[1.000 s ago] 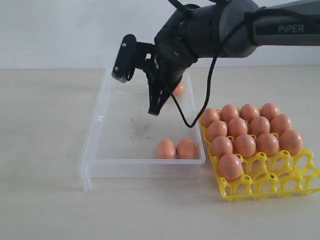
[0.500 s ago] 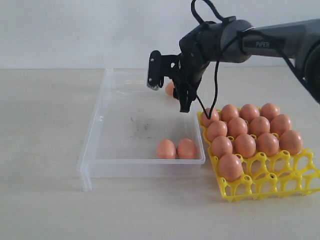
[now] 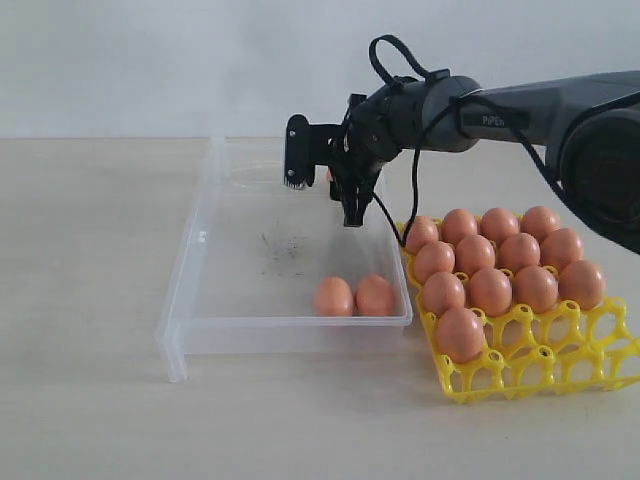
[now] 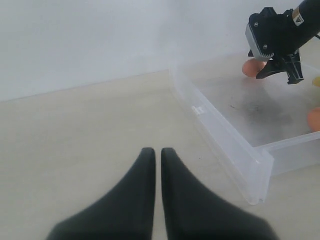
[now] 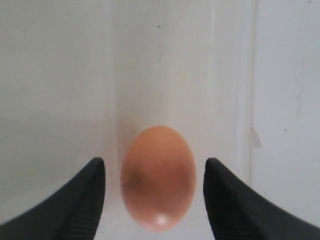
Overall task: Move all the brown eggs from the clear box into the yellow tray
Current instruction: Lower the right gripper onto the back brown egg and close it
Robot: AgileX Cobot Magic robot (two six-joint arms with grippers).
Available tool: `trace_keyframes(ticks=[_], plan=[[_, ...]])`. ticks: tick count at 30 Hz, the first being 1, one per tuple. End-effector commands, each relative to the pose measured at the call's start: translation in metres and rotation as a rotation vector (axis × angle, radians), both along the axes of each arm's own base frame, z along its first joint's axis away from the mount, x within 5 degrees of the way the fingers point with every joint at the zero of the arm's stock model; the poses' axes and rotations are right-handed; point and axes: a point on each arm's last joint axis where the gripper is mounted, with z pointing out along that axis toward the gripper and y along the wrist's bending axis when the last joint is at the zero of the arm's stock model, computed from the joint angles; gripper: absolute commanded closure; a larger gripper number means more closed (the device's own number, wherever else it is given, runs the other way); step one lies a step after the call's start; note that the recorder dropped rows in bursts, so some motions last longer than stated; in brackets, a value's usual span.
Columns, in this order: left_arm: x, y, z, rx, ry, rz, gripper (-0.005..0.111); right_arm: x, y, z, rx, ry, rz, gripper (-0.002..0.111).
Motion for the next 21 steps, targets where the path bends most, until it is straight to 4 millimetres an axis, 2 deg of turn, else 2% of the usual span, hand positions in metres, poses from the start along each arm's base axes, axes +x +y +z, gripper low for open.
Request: trace_keyframes(ticks=[1, 11, 14, 17, 19, 21], plan=[[0.0, 0.0, -0.001, 0.002, -0.002, -0.005, 0.103, 0.014, -0.008, 0.004, 0.06, -0.018, -0.061, 0.056], [0.0, 0.0, -0.001, 0.002, -0.002, -0.005, 0.103, 0.019, -0.012, -0.018, 0.029, 0.027, -0.075, 0.056], [0.0, 0.0, -0.001, 0.002, -0.002, -0.005, 0.103, 0.019, -0.012, -0.024, 0.023, 0.038, -0.075, 0.069], [0.0, 0.0, -0.001, 0.002, -0.002, -0.005, 0.103, 0.019, -0.011, -0.025, 0.043, 0.037, -0.089, 0.091], [0.0, 0.0, -0.001, 0.002, -0.002, -0.005, 0.103, 0.021, -0.01, -0.023, 0.118, 0.032, -0.143, 0.109], [0.0, 0.0, -0.001, 0.002, -0.002, -0.005, 0.103, 0.023, -0.008, -0.02, 0.217, 0.041, -0.23, 0.108]])
